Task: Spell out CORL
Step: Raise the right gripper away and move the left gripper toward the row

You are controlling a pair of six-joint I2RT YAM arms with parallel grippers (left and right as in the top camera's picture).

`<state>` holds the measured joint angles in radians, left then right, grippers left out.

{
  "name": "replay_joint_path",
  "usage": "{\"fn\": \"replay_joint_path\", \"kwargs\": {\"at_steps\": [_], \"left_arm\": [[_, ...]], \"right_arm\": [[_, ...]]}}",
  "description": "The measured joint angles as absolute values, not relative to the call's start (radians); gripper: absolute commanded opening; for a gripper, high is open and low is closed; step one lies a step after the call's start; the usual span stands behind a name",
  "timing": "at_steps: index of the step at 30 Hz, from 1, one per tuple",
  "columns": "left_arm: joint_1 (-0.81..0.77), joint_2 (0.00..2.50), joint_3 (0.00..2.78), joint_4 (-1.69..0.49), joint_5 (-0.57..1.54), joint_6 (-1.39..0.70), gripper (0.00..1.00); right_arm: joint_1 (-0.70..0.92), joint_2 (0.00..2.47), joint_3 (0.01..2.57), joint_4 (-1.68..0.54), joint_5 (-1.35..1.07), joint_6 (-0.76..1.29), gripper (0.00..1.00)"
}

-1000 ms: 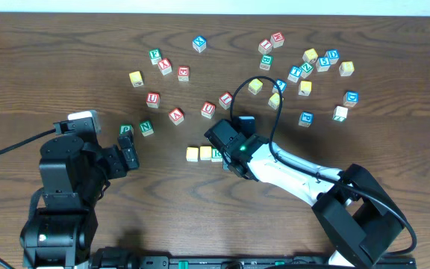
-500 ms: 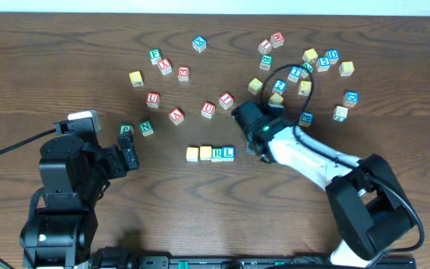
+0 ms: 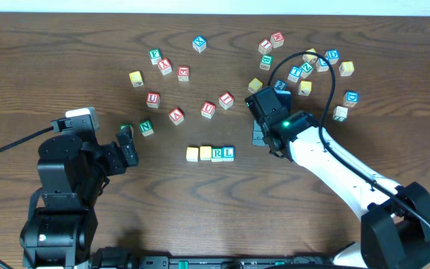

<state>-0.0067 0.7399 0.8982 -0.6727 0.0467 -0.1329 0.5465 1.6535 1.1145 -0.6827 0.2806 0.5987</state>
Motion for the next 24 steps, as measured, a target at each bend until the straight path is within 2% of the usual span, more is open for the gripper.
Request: {"fn": "replay_joint_path", "kwargs": {"at_steps": [4, 6, 9, 15, 21, 24], "left_arm": [[-0.007, 0.740, 0.898, -0.655, 0.061, -0.133, 0.97], [-0.007, 0.743, 0.898, -0.652, 0.087, -0.133, 0.74], [-0.007, 0.784, 0.898, -0.646, 0.121, -0.134, 0.62], [-0.015, 1.061, 0.891, -0.594, 0.186, -0.133, 0.54], [-0.089, 1.346, 0.888, -0.441, 0.250, -0.130, 0.54], [-0.139, 1.428, 0.883, -0.417, 0.262, -0.110, 0.35]], "right_arm": [[0.546, 1.654, 1.114, -0.690, 0.285, 0.594, 0.01], [0.546, 1.654, 1.114, -0.694, 0.286, 0.594, 0.01], [0.546, 1.654, 1.114, -0.693, 0.288, 0.594, 0.01], [0.546, 1.654, 1.115, -0.688, 0.288, 0.594, 0.01], [0.546, 1.654, 1.116, -0.690, 0.288, 0.594, 0.01], [0.546, 1.654, 1.116, -0.690, 0.288, 0.594, 0.01]]}}
